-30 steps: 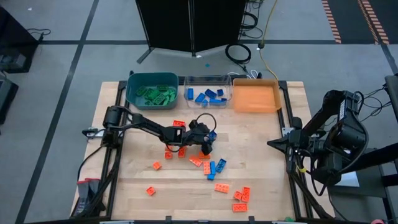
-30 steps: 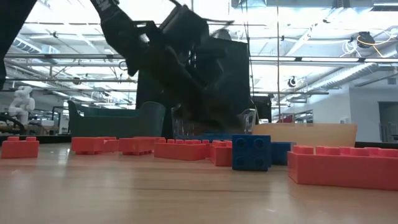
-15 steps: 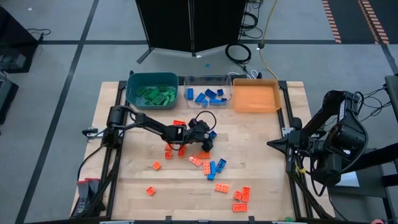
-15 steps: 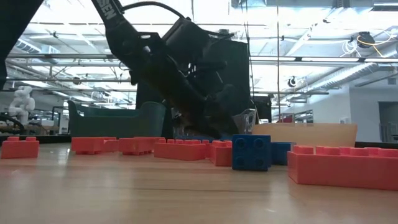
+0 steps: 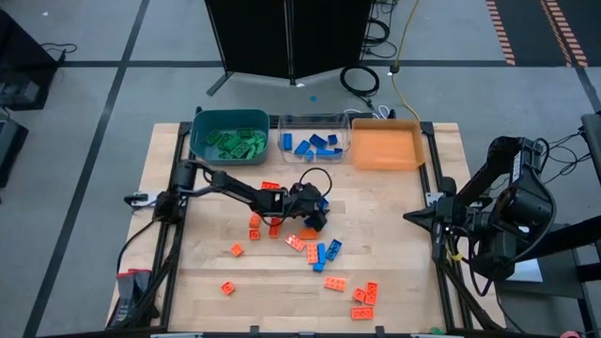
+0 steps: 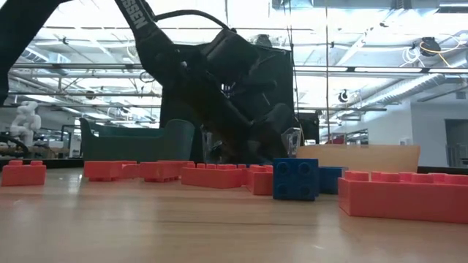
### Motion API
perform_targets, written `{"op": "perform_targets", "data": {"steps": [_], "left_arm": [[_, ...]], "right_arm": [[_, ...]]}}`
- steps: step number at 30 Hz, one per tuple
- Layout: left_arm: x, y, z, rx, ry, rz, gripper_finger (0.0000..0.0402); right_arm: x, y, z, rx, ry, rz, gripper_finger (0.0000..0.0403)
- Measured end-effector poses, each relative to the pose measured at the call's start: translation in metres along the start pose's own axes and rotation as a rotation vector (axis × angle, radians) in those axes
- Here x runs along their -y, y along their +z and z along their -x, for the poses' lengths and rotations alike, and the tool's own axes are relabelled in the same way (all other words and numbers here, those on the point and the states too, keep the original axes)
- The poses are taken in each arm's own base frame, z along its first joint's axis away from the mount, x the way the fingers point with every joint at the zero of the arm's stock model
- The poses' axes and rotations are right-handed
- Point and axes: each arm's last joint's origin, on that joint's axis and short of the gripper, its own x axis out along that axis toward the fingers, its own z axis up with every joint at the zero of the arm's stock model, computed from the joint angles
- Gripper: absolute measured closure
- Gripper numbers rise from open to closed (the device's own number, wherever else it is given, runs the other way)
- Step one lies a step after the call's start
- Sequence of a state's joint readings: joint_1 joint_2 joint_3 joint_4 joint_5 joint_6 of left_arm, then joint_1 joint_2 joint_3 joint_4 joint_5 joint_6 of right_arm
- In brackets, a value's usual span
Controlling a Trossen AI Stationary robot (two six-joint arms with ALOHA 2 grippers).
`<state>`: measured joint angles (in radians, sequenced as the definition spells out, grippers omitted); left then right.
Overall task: Sort blocks
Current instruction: Put the blue game piece into the transparent bin
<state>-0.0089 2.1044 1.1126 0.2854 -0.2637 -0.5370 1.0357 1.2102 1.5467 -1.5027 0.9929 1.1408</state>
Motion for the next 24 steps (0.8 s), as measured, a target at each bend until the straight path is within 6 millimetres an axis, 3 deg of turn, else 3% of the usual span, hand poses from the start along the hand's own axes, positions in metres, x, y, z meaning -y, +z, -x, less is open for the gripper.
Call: {"op": "perform_targets", "data": {"steps": [4, 11, 19, 24], "left_arm": [[-0.01, 0.001, -0.002, -0.042, 0.039, 0.055, 0.0158], [-0.015, 0.003, -0.002, -0.064, 0.03, 0.121, 0.0263], [-0.005, 0.018, -0.003, -0.05, -0.011, 0.122, 0.0263], [0.007, 0.038, 0.001, -0.043, -0.057, 0.125, 0.0263]], "right_arm": [[0.0, 0.0, 0.0, -0.001, -0.002, 0.003, 0.0402], [0.0, 0.0, 0.0, -0.001, -0.002, 0.003, 0.0402], [0.0, 0.0, 0.0, -0.001, -0.002, 0.001, 0.0402], [0.0, 0.0, 0.0, -0.001, -0.002, 0.001, 0.0402]]}}
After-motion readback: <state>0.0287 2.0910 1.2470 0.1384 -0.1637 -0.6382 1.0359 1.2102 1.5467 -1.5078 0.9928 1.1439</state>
